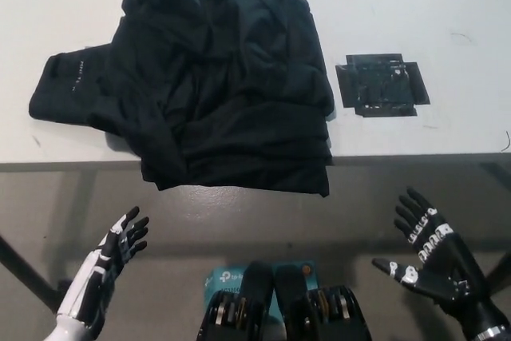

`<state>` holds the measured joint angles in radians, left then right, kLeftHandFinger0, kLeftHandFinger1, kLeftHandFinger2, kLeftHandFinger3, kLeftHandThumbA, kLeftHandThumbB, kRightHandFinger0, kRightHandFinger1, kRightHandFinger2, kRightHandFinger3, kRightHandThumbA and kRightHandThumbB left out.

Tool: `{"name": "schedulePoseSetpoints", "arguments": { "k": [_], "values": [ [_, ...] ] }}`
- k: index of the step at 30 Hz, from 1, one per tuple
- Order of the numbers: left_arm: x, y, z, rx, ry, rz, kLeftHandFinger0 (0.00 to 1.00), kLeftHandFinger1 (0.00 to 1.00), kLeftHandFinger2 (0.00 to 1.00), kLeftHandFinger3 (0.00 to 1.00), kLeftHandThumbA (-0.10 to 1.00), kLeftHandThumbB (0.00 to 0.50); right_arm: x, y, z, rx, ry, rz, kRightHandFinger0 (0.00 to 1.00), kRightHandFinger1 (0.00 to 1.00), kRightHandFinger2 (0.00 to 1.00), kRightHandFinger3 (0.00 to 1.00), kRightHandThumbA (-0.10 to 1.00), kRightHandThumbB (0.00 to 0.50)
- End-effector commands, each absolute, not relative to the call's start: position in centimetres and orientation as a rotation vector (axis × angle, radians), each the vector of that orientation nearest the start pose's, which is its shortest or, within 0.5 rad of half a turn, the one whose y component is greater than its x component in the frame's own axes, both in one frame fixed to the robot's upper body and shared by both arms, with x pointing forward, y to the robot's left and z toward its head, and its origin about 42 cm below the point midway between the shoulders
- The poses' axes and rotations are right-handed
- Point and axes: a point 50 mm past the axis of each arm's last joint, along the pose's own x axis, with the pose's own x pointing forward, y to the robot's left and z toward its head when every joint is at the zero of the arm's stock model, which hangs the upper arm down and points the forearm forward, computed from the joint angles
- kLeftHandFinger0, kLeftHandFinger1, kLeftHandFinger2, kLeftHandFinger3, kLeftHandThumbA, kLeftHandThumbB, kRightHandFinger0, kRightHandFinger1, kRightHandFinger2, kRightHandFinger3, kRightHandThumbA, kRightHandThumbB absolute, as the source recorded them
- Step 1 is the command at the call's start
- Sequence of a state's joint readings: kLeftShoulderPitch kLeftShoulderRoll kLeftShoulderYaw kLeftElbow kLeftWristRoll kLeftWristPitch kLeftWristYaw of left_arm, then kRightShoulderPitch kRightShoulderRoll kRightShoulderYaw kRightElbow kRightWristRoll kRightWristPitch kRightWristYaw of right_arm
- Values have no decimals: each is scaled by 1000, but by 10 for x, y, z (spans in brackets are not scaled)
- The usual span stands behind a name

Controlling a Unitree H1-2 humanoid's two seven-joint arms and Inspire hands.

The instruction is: The robot grabs the right edges of the black jacket on the table, and folds it in half

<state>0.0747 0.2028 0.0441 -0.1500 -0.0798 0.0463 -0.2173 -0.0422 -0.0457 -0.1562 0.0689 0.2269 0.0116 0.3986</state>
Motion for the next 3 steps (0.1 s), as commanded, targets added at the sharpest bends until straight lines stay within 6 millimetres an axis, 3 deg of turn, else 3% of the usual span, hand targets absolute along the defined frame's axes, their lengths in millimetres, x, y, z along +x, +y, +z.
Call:
{"name": "schedulePoseSetpoints", "arguments": {
  "k": [1,3],
  "values": [
    [261,275,132,130,-84,-173,1000,1000,1000,1000,1000,286,301,-246,104,145,-113,257,1000,1000,1000,1000,1000,193],
    [262,276,132,125,-85,-173,1000,1000,1000,1000,1000,286,302,-244,104,142,-113,257,1000,1000,1000,1000,1000,193]
  ]
}}
